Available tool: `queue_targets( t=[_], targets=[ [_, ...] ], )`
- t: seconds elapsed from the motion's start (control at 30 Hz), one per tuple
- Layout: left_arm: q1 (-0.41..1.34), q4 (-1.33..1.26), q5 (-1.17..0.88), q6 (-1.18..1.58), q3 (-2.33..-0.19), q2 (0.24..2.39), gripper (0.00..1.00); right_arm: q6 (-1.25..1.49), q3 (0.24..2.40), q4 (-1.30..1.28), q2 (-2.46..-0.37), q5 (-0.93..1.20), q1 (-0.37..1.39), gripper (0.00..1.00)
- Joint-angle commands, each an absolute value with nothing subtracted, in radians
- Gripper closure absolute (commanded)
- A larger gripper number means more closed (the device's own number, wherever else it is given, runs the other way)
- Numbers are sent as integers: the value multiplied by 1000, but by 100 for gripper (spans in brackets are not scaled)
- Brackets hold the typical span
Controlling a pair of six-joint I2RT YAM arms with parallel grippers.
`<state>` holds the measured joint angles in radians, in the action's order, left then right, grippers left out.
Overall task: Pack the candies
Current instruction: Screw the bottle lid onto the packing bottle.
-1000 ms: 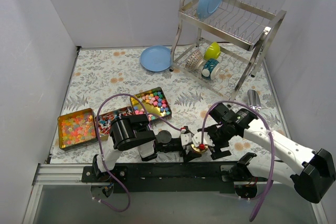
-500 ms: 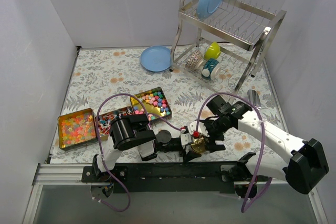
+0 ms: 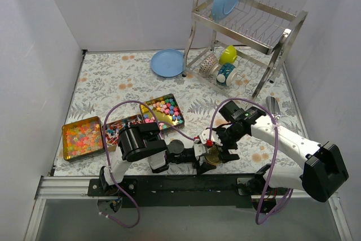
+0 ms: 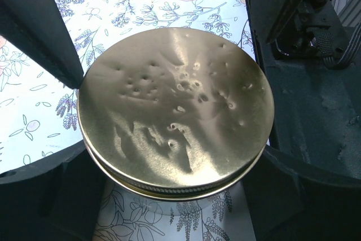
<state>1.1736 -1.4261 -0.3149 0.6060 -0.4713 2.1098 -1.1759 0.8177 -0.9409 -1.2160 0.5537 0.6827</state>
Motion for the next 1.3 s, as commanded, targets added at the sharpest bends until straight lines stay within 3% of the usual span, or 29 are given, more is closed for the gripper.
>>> queue_targets(
  t=[0.0, 0.5, 0.67, 0.93, 1.27],
  targets=[
    [1155, -1772, -244, 692, -365, 2258, 100, -1207, 830, -962, -1223, 586, 684, 3],
    [1132, -1759, -225, 710, -371, 2255, 100, -1170, 722, -1146, -1012, 503, 684, 4],
    [1132, -1758, -265, 706, -368, 2252, 100, -1149, 779, -1177, -1051, 454, 655, 8],
    [1132, -1755, -282, 704, -368, 2255, 100, -1062, 888, -970, -1117, 518, 644, 7],
    [1132, -1758, -273, 709, -365, 2249, 100, -1160, 933, -971, -1275, 624, 686, 6]
  ],
)
